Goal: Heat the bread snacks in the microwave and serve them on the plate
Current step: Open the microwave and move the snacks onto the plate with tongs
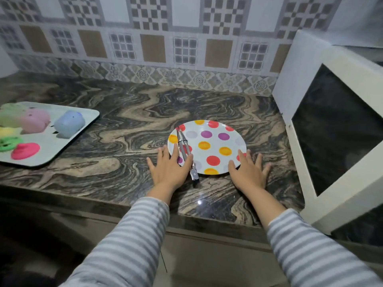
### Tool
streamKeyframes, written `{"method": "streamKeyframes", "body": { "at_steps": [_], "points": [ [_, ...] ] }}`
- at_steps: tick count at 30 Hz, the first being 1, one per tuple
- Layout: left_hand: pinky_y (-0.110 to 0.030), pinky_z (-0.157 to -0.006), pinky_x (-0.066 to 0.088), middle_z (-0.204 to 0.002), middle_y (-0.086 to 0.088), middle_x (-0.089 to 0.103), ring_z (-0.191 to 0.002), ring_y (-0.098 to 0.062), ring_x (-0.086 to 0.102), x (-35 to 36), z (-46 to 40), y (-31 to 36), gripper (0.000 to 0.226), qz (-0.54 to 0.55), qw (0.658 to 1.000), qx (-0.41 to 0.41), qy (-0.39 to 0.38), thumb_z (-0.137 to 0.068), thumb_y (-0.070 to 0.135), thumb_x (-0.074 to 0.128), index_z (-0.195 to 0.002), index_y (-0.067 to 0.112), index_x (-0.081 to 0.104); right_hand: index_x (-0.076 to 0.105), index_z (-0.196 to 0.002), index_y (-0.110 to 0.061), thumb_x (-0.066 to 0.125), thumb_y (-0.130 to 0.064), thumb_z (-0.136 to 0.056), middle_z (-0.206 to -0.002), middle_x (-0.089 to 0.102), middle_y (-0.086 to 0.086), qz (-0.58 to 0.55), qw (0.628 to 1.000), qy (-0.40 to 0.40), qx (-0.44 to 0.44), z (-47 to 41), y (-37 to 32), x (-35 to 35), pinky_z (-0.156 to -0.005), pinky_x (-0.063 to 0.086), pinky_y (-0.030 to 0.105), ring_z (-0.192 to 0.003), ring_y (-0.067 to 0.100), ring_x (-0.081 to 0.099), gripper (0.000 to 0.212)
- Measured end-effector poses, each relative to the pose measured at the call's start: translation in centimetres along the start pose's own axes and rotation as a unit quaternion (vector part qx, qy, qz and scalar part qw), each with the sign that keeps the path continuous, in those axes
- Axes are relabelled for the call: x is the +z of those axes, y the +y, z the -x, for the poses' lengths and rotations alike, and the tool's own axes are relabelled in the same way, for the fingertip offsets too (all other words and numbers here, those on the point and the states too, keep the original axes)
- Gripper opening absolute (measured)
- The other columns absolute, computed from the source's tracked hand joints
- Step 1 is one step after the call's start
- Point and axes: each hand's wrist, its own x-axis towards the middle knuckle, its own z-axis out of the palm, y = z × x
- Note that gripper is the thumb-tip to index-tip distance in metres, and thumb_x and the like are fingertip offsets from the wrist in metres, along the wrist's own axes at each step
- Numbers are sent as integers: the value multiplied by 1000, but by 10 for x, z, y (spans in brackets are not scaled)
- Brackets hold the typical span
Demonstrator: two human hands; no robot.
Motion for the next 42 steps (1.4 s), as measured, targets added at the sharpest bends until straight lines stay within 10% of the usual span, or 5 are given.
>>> {"method": "streamKeyframes", "body": {
  "at_steps": [7, 18, 25, 34, 42],
  "points": [
    [-55, -116, -8, -161, 3, 11, -149, -18, 0, -10, 13, -3, 73, 113, 994, -7, -2, -89, 68, 35, -149, 27, 31, 21, -152, -22, 39, -50, -94, -160, 15, 2, -84, 996, 15, 5, 19, 0, -7, -115, -7, 54, -148, 26, -7, 66],
    [-23, -95, 37, -133, 12, 46, -110, -7, 48, -30, 133, 9, 61, 392, 915, -5, 98, -87, 41, 65, -139, 16, 47, 29, -149, -10, 60, -24, -91, -151, 37, 6, -401, 916, 19, -28, 111, 26, -41, -110, 36, 40, -136, 26, 38, 67],
    [-37, -82, 50, -91, 0, 51, -77, -18, 55, -3, 230, 6, 40, 430, 896, -52, 99, -67, 59, 68, -80, 22, 59, 35, -145, -8, 66, -17, -78, -136, 53, 8, -467, 884, -11, -11, 194, 69, -36, -102, 45, 44, -123, 26, 51, 74],
    [-50, -96, 50, -133, -9, 55, -120, -25, 57, 22, 331, 5, 92, 458, 882, -68, 83, -54, 74, 72, -125, 18, 57, 37, -145, -8, 65, -9, -84, -134, 56, 10, -481, 877, -11, 12, 292, 125, -31, -99, 46, 35, -120, 26, 54, 67],
    [-40, -94, 51, -109, 12, 60, -105, -17, 63, 40, 419, 15, 60, 437, 898, -30, 51, -64, 62, 65, -114, 29, 60, 32, -148, -12, 64, -11, -86, -138, 52, 7, -491, 870, 19, 51, 382, 176, -25, -90, 48, 28, -123, 24, 51, 70]
  ]
}}
